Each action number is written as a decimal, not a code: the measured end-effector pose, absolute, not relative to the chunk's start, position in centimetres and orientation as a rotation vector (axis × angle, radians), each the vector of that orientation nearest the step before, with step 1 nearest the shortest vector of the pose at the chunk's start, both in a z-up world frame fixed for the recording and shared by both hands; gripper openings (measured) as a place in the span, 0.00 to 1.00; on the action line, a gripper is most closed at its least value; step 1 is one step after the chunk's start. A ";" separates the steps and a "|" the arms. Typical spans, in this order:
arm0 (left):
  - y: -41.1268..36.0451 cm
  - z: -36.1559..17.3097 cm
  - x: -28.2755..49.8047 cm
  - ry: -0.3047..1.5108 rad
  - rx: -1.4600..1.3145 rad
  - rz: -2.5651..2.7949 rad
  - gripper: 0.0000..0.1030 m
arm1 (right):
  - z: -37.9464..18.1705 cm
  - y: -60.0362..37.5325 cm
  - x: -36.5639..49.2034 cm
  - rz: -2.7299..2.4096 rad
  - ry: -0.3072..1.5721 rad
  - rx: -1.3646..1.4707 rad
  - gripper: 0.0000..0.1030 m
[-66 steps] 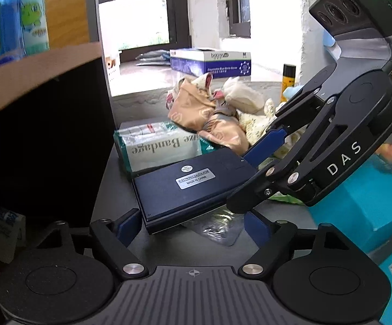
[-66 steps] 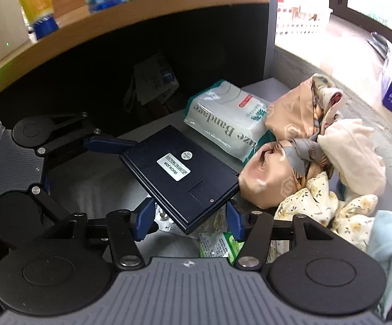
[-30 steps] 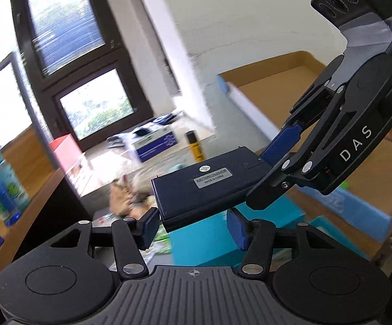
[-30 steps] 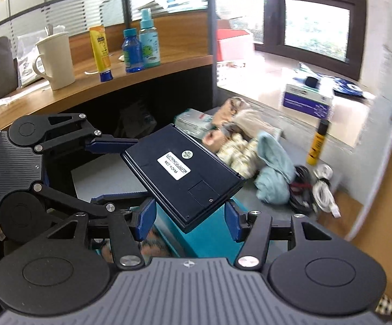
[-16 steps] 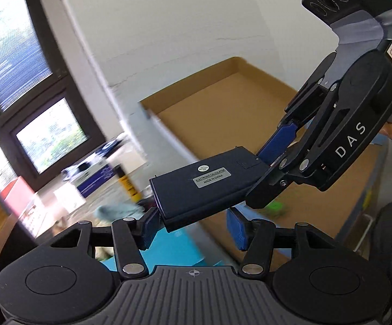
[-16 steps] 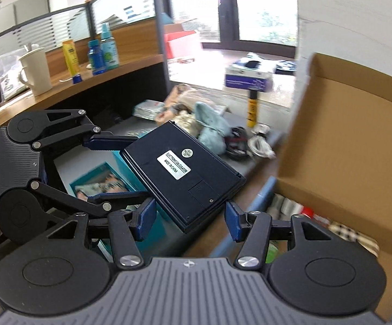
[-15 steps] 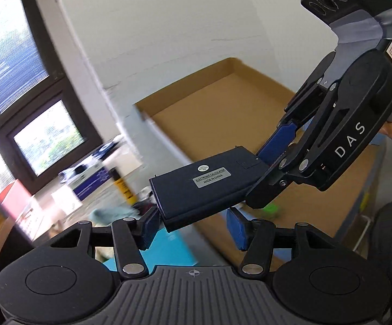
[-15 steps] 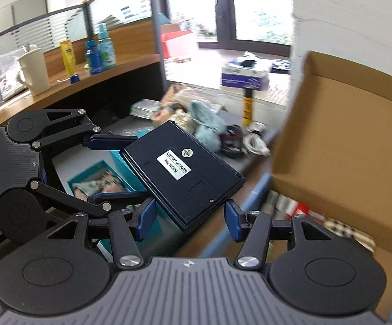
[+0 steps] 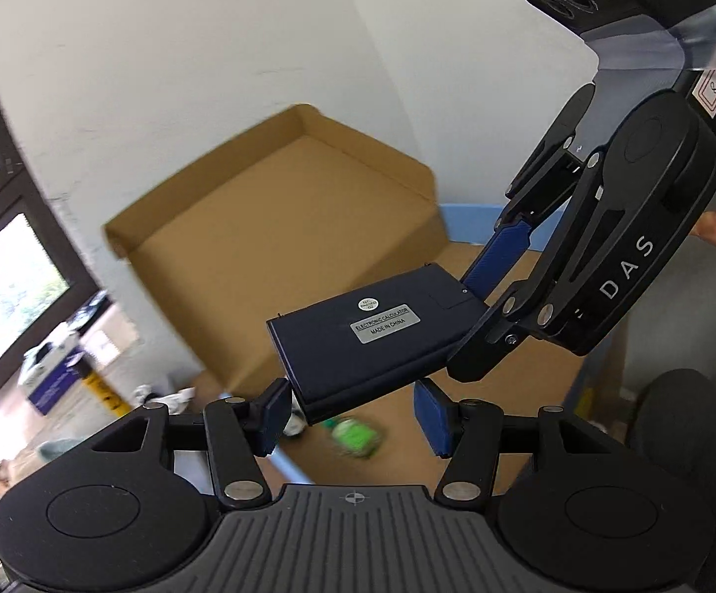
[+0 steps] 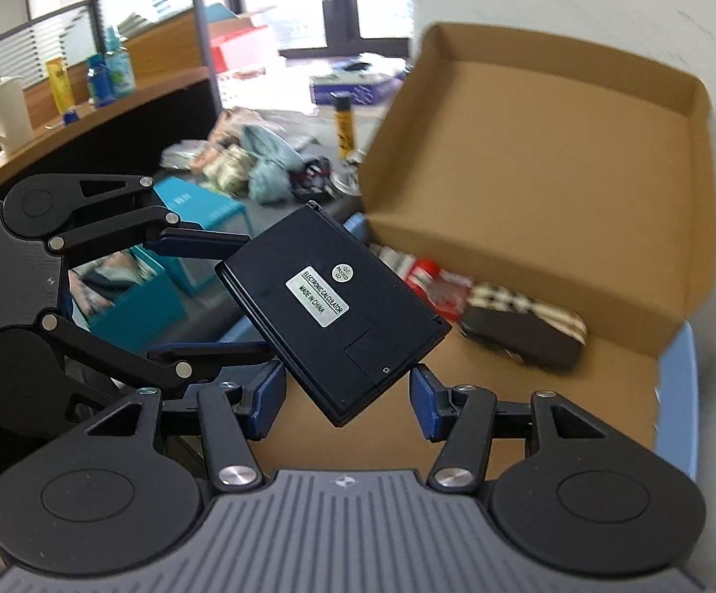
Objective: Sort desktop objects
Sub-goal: 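Lower the dark blue notebook into the box beside the plaid glasses case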
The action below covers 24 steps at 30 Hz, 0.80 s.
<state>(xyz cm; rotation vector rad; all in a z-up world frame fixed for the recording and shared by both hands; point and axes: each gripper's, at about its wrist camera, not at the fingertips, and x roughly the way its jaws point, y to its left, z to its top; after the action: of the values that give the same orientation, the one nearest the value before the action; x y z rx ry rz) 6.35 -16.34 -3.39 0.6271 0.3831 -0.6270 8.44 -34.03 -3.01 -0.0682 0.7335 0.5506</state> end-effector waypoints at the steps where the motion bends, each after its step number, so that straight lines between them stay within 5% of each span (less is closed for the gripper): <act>1: -16.9 -3.7 6.4 0.388 0.636 -0.638 0.56 | -3.4 -34.6 8.4 0.544 0.740 -0.068 0.59; 24: -25.7 -6.4 11.2 0.494 0.729 -0.783 0.57 | -7.8 -42.2 11.7 0.461 0.820 -0.065 0.58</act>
<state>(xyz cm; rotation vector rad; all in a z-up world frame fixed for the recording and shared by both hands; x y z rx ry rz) 11.24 -25.71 -6.37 0.7286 0.4938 -0.7827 11.67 -42.25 -7.79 -0.0648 0.8202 0.4611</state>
